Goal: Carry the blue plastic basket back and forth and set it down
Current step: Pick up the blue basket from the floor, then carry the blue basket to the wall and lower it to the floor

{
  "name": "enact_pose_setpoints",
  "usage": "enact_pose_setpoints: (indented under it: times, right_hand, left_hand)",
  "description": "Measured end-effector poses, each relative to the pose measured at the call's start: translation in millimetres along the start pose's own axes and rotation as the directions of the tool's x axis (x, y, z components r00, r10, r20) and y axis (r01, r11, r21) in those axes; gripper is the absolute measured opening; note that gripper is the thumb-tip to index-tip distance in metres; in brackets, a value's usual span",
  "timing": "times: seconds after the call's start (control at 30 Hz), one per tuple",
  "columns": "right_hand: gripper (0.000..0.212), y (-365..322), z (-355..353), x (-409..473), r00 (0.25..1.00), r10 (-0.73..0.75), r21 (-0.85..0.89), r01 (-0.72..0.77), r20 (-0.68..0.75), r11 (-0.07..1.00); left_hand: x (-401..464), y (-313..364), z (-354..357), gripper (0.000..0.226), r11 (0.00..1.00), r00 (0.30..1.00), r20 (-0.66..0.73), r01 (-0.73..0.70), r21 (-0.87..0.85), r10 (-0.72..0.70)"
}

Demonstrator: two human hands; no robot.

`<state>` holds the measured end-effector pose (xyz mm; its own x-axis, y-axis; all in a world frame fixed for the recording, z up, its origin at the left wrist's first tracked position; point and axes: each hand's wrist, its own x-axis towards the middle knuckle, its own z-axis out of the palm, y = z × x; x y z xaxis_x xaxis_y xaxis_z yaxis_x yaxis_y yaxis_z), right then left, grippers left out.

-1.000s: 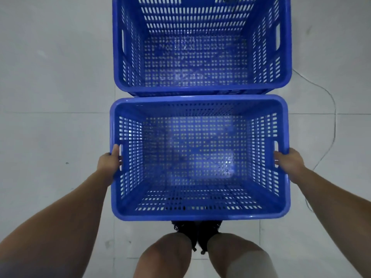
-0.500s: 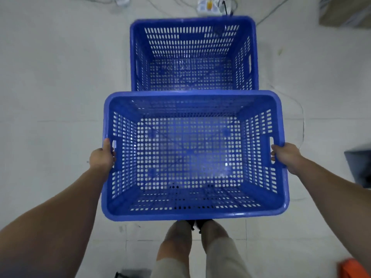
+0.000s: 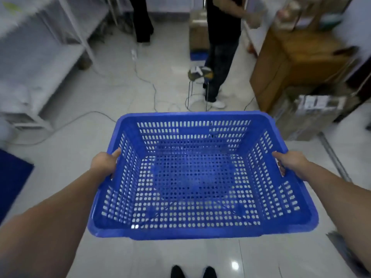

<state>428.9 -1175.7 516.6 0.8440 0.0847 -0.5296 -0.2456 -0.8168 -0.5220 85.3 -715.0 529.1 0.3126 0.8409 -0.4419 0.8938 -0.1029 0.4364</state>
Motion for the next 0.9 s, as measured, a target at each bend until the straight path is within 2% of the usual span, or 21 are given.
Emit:
enact_pose_setpoints:
  times: [0.1, 0.17, 0.23, 0.3, 0.33, 0.4, 0.43, 0.5, 0.6, 0.67, 0.73, 0.9]
  right_hand:
    - [0.059, -53, -60, -25, 0.995, -0.090, 0.020, 0.091, -0.043, 0.996]
    - [0.060, -88, -98, -49, 0.984, -0.156, -0.003, 0.156, -0.086, 0.988]
    - [0.055, -119, -133, -72, 0.964, -0.227, -0.009, 0.228, -0.136, 0.974]
    - [0.050, -145, -164, -92, 0.937, -0.289, -0.026, 0.289, -0.197, 0.957]
    - [0.048, -156, -179, -100, 0.926, -0.306, -0.030, 0.308, -0.222, 0.951]
    - [0.045, -173, -203, -115, 0.903, -0.345, -0.040, 0.347, -0.255, 0.937]
    - [0.044, -179, -213, -120, 0.892, -0.365, -0.040, 0.368, -0.267, 0.929]
    - [0.040, -189, -228, -130, 0.874, -0.396, -0.041, 0.401, -0.282, 0.915]
    - [0.035, -197, -242, -136, 0.865, -0.412, -0.012, 0.427, -0.287, 0.904]
    - [0.035, -201, -246, -137, 0.868, -0.413, -0.005, 0.429, -0.275, 0.904]
    - [0.036, -205, -246, -133, 0.875, -0.413, 0.003, 0.428, -0.254, 0.904]
    - [0.037, -224, -230, -120, 0.887, -0.404, 0.009, 0.417, -0.225, 0.909]
  left_hand:
    - [-24, 48, -61, 0.041, 0.996, 0.996, -0.056, -0.066, 0.055, 0.070]
    - [-39, 75, -100, 0.027, 0.993, 0.996, -0.049, -0.063, 0.104, 0.069]
    - [-53, 99, -135, 0.052, 0.985, 0.993, -0.059, -0.090, 0.145, 0.099]
    - [-73, 123, -169, 0.052, 0.964, 0.975, -0.106, -0.170, 0.204, 0.194]
    - [-83, 133, -184, 0.051, 0.963, 0.968, -0.147, -0.171, 0.207, 0.204]
    - [-97, 149, -210, 0.063, 0.962, 0.954, -0.192, -0.194, 0.194, 0.231]
    - [-103, 155, -220, 0.065, 0.956, 0.953, -0.178, -0.205, 0.210, 0.243]
    - [-108, 163, -238, 0.057, 0.940, 0.922, -0.225, -0.271, 0.205, 0.315]
    - [-113, 172, -254, 0.050, 0.951, 0.906, -0.290, -0.294, 0.098, 0.310]
    - [-112, 176, -258, 0.037, 0.939, 0.888, -0.306, -0.332, 0.091, 0.344]
    - [-113, 174, -259, 0.030, 0.943, 0.893, -0.305, -0.327, 0.067, 0.331]
    - [-108, 157, -258, 0.033, 0.963, 0.913, -0.308, -0.266, 0.055, 0.269]
